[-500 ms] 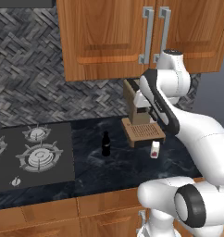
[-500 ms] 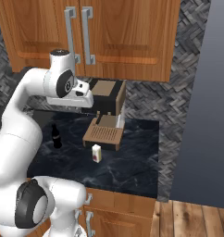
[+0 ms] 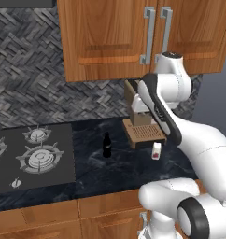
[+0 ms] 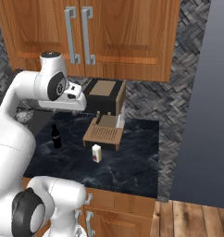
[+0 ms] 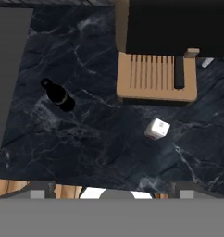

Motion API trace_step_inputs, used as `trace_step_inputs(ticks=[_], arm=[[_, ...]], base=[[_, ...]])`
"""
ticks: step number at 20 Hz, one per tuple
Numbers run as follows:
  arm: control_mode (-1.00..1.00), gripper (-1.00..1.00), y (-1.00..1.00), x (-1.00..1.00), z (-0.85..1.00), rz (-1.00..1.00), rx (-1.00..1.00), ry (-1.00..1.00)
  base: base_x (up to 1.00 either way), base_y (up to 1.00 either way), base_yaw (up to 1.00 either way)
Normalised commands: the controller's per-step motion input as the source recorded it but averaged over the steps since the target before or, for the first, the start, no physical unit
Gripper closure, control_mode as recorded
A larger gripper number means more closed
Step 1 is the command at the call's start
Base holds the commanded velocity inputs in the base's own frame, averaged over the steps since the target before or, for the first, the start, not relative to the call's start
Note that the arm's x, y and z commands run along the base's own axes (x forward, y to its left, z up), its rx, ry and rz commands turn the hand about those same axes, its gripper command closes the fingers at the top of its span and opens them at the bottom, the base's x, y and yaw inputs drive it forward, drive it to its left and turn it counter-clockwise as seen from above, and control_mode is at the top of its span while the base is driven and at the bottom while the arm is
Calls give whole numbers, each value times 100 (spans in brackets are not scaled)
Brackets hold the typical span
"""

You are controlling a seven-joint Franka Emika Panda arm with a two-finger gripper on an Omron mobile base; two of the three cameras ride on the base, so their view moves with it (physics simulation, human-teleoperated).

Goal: Move the drinks to the dining counter.

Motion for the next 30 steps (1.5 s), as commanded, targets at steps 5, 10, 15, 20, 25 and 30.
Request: trace_step_inputs(ticks=[5, 10, 15, 20, 25, 30], arm=[[-100, -100, 25, -23, -8, 0, 0, 0], [-100, -100, 32, -15, -19, 1, 0, 0], [-100, -100, 44, -4, -19, 5, 0, 1], [-100, -100, 35, 0, -22, 6, 0, 3], [-100, -100, 25, 0, -23, 5, 0, 3], [-100, -100, 16, 6, -25, 4, 0, 6]], base=[[0, 0, 0], [0, 0, 0], [0, 0, 0], [0, 0, 0], [0, 0, 0], [0, 0, 0]])
